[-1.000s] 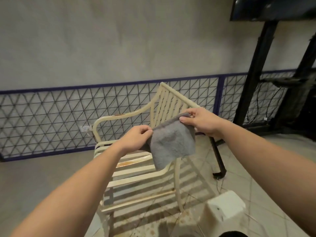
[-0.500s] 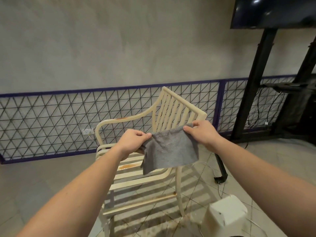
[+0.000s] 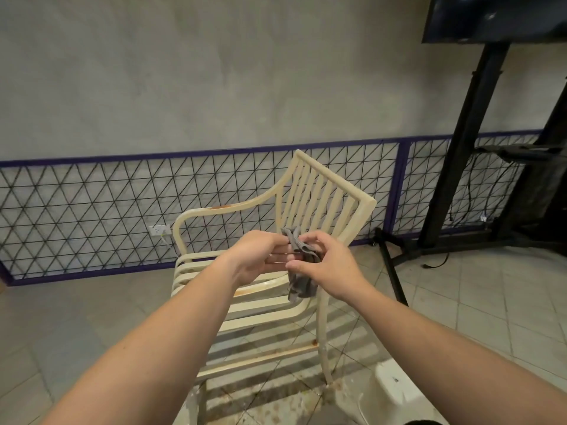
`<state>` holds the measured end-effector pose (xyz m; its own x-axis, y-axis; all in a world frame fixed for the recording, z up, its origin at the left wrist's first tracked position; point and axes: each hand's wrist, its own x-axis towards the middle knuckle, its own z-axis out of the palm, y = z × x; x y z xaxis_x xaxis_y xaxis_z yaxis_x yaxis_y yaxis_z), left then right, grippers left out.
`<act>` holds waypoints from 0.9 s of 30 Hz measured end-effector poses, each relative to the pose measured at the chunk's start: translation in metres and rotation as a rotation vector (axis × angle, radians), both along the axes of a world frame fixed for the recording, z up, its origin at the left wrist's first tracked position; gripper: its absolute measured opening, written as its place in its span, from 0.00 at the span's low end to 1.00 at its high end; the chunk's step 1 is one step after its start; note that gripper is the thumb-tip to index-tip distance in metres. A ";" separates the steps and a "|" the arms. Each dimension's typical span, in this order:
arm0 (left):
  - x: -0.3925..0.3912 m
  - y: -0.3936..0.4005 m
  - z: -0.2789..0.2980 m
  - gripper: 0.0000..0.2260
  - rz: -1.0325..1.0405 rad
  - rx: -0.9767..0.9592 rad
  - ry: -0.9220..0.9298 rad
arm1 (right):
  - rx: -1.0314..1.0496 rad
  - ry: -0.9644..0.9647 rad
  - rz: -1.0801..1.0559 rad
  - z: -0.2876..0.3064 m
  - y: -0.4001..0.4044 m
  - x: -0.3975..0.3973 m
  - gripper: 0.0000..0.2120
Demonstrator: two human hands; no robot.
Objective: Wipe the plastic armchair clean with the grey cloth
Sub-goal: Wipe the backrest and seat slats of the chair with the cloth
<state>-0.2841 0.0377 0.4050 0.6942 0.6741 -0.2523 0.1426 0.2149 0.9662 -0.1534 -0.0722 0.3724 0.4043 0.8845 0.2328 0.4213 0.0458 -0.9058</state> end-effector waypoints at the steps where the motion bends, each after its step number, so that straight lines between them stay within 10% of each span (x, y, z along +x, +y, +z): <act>1: -0.001 0.001 -0.001 0.10 -0.022 0.025 0.018 | 0.021 0.037 -0.026 0.000 0.001 0.001 0.14; 7: -0.011 0.012 -0.020 0.20 -0.020 0.395 0.208 | 0.044 0.228 -0.009 0.005 -0.002 0.020 0.09; 22: 0.052 -0.018 -0.035 0.07 -0.166 0.191 -0.211 | 0.037 0.782 0.213 -0.023 -0.036 0.048 0.21; 27: 0.081 -0.015 -0.044 0.08 0.039 0.413 -0.061 | 0.047 0.486 -0.113 -0.012 -0.036 0.076 0.04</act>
